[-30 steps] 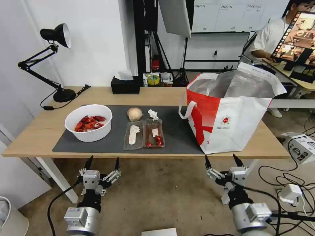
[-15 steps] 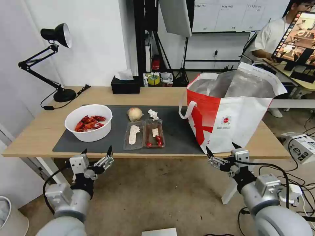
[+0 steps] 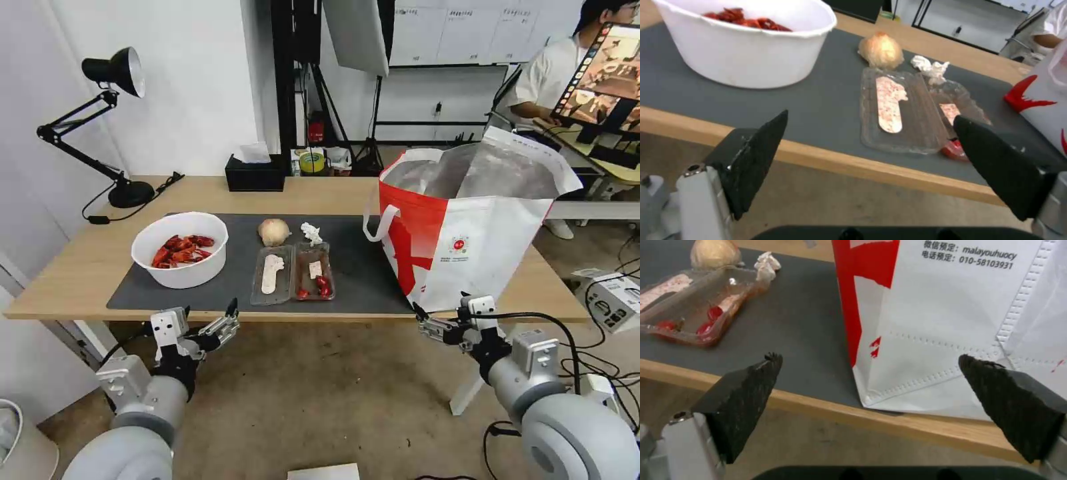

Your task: Pick up the trash from the table and place it into the takeout bag.

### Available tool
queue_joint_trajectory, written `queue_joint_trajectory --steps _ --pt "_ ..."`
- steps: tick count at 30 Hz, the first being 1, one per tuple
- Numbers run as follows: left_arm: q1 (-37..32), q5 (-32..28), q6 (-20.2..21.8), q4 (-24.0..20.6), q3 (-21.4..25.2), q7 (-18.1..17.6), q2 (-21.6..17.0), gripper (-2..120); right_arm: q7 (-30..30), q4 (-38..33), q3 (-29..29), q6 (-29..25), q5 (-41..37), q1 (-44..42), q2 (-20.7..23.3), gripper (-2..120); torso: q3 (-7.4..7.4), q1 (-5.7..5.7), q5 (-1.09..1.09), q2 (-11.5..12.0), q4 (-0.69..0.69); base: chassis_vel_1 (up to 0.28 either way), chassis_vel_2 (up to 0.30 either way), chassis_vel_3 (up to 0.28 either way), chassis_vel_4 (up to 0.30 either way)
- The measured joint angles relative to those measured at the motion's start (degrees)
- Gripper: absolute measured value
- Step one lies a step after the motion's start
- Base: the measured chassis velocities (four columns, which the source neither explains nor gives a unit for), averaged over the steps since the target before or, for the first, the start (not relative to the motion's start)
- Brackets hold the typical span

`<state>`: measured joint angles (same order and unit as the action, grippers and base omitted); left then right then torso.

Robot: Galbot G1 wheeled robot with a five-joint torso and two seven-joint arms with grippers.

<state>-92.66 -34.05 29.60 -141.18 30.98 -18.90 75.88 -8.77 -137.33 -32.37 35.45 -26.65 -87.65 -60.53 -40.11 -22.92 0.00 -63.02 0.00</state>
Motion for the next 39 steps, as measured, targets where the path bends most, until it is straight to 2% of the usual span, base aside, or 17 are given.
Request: queue_joint_trajectory --steps 10,12,19,21,29,32,36,37,39 --pt "0.87 -5.99 0.25 1.15 -0.8 -0.43 0.84 100 0.32 1.44 1.58 -1.36 0.24 0.95 -1.03 100 0.0 0.0 0.0 0.0 0.0 0.0 0.0 0.0 0.0" --pt "1.43 -8.84 0.29 1.6 -1.11 -1.11 1.19 100 0.33 1.91 2.25 -1.53 0.29 1.53 -1.27 100 0.0 0.0 0.0 0.0 0.0 0.0 0.0 0.0 0.0" --pt "2.8 -12.14 0.3 2.81 -1.9 -2.26 1.92 100 0.27 2.68 3.68 -1.81 0.37 2.71 -1.9 100 0.0 0.0 0.0 0.0 0.0 0.0 0.0 0.0 0.0" --pt "4.3 -16.36 0.26 3.65 -2.69 -3.77 2.58 100 0.08 3.16 4.62 -1.88 0.44 3.57 -2.37 100 0.0 0.0 0.0 0.0 0.0 0.0 0.0 0.0 0.0" --pt "6.09 -25.16 -1.08 4.83 -3.35 -7.25 4.29 100 -0.01 3.96 6.11 -1.91 0.51 4.98 -2.63 100 0.0 0.0 0.0 0.0 -0.01 0.0 0.0 0.0 0.0" --pt "6.3 -31.67 -3.27 5.03 -2.83 -10.71 6.25 100 -0.04 5.2 8.35 -1.95 0.49 7.21 -2.47 100 0.0 0.0 0.0 0.0 0.0 0.0 0.0 0.0 0.0" --pt "6.41 -34.51 -4.48 4.98 -2.33 -12.38 7.29 100 -0.04 6.01 9.89 -1.98 0.48 8.3 -2.29 100 -0.01 0.0 0.0 0.0 0.02 0.0 0.0 0.0 0.0" --pt "6.86 -36.99 -5.74 4.93 -2.1 -13.99 8.47 100 -0.07 6.62 11.11 -2.04 0.5 9.01 -2.16 100 0.0 0.0 0.0 0.0 0.01 0.0 0.0 0.0 0.0" --pt "7.11 -38.67 -6.46 4.85 -2.0 -14.92 9.18 100 -0.11 6.93 11.71 -2.06 0.51 9.31 -2.07 100 0.0 0.0 0.0 0.0 0.0 0.0 0.0 0.0 0.0"
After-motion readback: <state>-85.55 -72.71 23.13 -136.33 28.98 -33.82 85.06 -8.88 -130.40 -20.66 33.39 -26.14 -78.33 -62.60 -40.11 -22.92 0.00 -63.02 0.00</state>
